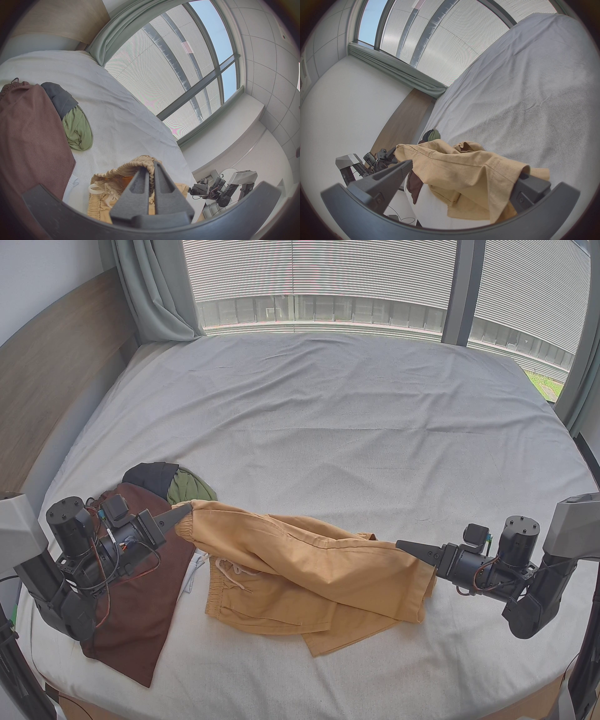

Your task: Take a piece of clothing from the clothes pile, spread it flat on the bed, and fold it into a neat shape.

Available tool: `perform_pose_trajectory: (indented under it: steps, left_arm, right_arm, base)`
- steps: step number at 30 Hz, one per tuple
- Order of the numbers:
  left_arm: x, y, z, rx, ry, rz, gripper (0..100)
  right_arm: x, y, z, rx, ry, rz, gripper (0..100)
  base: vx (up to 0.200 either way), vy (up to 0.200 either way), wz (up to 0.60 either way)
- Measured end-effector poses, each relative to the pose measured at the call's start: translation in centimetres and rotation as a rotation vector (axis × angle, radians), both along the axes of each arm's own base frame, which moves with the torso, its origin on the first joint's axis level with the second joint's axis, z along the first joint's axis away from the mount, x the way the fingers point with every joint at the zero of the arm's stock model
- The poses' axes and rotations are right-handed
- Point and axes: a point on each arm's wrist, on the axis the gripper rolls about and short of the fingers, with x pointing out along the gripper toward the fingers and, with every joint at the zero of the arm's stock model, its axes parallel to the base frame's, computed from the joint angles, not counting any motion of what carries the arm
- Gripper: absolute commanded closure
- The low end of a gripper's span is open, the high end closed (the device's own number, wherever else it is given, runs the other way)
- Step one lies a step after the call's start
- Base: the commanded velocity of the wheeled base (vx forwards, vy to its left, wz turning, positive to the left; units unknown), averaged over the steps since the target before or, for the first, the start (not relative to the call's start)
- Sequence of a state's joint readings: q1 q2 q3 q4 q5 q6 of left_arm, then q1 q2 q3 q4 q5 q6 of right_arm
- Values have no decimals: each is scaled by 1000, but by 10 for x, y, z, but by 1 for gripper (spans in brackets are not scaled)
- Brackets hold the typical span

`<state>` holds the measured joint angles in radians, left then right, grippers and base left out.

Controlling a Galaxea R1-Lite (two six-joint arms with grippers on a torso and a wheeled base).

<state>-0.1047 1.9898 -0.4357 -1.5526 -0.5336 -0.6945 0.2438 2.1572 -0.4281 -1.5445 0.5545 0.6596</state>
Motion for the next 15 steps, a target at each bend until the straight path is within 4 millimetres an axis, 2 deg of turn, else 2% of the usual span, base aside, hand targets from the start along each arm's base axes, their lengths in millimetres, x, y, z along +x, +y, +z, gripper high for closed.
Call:
perform_pose_trajectory:
  steps: [6,7,15]
  left_arm:
    - [0,0,1,0,-3,0,100]
    - [0,0,1,0,-3,0,100]
    - [1,0,1,-1,-5,0,100]
  right_arm:
    - [5,4,-3,0,-6,-6,0]
    - [7,4,-3,-2,-10,-20,100]
    - [10,5,-2,-4,-21,-55,100]
  base:
    - [0,0,0]
    - [0,0,0]
    - [0,0,0]
